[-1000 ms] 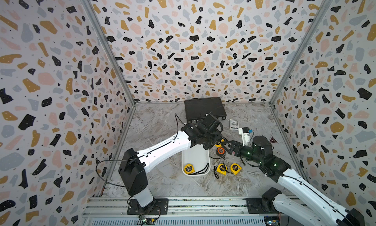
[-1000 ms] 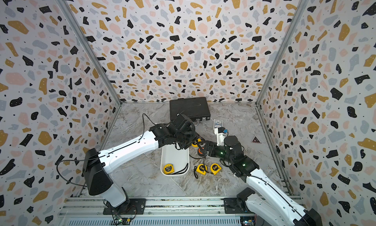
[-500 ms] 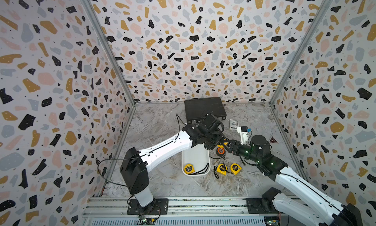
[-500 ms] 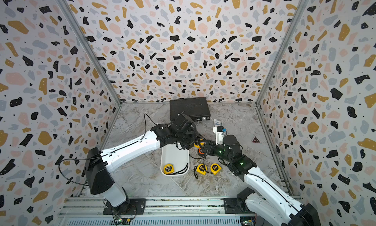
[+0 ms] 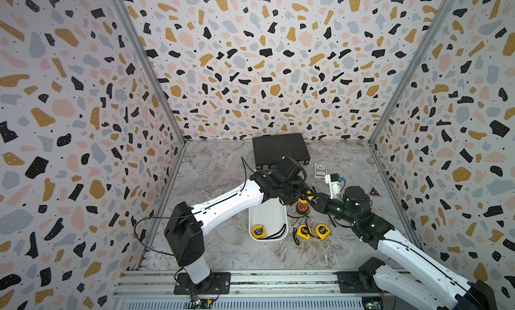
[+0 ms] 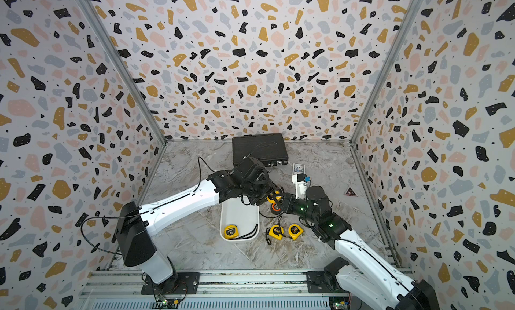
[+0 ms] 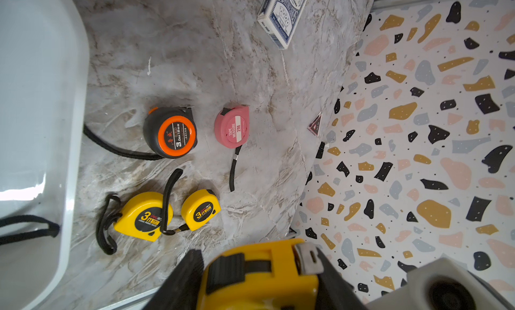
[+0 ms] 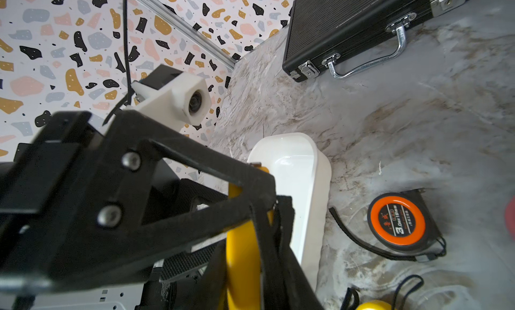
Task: Take the tape measure out of the storage box
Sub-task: Place the tape measure at the center of the board.
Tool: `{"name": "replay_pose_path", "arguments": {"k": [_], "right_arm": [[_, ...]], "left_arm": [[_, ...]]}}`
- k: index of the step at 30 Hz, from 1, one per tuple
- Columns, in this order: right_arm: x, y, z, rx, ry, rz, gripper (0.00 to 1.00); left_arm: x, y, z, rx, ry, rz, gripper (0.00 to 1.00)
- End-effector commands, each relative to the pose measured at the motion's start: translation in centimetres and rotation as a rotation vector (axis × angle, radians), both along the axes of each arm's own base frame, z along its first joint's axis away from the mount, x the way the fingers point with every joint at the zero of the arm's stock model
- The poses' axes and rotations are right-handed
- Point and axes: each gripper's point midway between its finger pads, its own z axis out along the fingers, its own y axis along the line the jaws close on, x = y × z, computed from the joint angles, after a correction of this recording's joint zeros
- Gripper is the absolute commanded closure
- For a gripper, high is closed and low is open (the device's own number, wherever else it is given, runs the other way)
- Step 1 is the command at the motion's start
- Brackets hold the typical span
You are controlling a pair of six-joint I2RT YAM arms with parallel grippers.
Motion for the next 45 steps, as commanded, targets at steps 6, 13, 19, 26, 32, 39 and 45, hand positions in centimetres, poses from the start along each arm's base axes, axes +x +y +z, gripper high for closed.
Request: {"name": "replay_pose_path", "arguments": {"k": [6, 13, 19, 26, 32, 39, 45], "right_arm": [[0.5, -3.7, -1.9, -0.065, 0.083, -0.102, 0.87], [1.6, -9.8, -5.4, -0.094, 0.222, -0.277, 0.87], [3.0, -13.4, -8.9, -0.085, 0.323, -0.387, 0.87], [5.6, -15.9, -11.9, -0.069, 0.386, -0.456, 0.87], [7.3, -17.2, -13.5, -0.054, 0.41, -0.485, 0.87], [6.7, -17.3, -15.2, -0.049, 0.466, -0.478, 0.84], [5.7, -17.3, -16.1, -0.065, 0.501, -0.459, 0.75]], "left_arm": [[0.9, 2.8, 0.1, 0.066, -0.063, 0.007, 0.0], [1.3, 8.2, -1.2, 0.22, -0.094, 0.009, 0.0], [0.6, 11.3, -2.7, 0.345, -0.119, -0.049, 0.0], [-0.6, 13.4, -5.2, 0.39, -0.082, -0.064, 0.0], [-1.0, 14.0, -5.6, 0.398, -0.082, -0.057, 0.0], [-1.1, 14.3, -6.1, 0.402, -0.079, -0.053, 0.0], [-1.3, 14.4, -6.7, 0.405, -0.065, -0.057, 0.0]]}}
